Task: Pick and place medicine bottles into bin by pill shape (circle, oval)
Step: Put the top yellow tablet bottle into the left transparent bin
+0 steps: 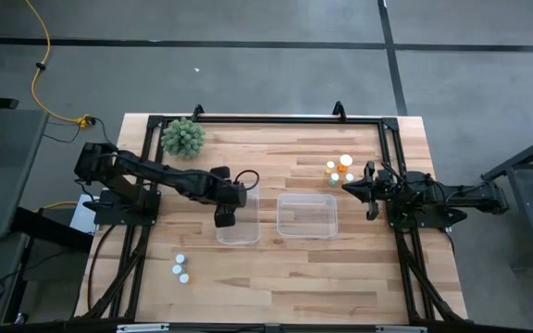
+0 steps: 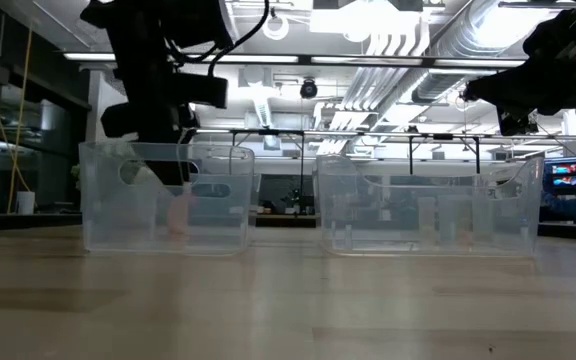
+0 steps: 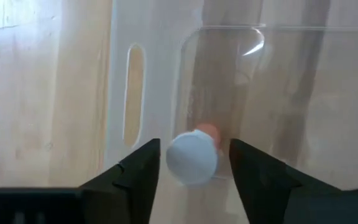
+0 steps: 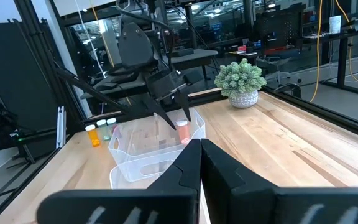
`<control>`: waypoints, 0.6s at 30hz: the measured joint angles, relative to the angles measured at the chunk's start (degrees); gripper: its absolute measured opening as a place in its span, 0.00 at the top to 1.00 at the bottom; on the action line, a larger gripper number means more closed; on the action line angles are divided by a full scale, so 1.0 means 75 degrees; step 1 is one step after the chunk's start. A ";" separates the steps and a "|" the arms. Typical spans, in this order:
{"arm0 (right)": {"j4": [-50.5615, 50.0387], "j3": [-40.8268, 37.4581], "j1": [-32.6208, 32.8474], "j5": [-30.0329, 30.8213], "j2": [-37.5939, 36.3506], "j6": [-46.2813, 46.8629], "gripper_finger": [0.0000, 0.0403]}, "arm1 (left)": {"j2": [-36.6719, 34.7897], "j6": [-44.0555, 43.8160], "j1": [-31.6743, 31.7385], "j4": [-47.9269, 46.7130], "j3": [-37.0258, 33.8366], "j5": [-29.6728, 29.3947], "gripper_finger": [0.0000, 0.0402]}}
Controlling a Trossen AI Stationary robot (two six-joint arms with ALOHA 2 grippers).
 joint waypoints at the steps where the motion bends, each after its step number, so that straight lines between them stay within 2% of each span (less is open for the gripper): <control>1: 0.0000 0.0000 -0.0002 0.0000 -0.0003 0.0000 1.00 | 0.0000 -0.0006 0.0000 -0.0103 0.0068 0.0056 0.52; 6: 0.0000 0.0003 -0.0001 0.0003 -0.0003 -0.0001 1.00 | 0.0000 -0.0035 -0.0006 -0.1059 0.0681 0.0236 0.44; 11: -0.0002 0.0002 0.0000 0.0003 0.0000 0.0000 1.00 | -0.0177 -0.0385 -0.0071 -0.2153 0.1529 0.0224 0.42; 14: -0.0002 0.0002 -0.0001 0.0001 0.0000 -0.0002 1.00 | -0.0598 -0.0687 -0.0262 -0.2010 0.1731 0.0058 0.43; 18: 0.0000 0.0002 0.0000 0.0002 0.0006 0.0000 1.00 | -0.1716 -0.0875 -0.0787 -0.0839 0.1390 -0.0906 0.44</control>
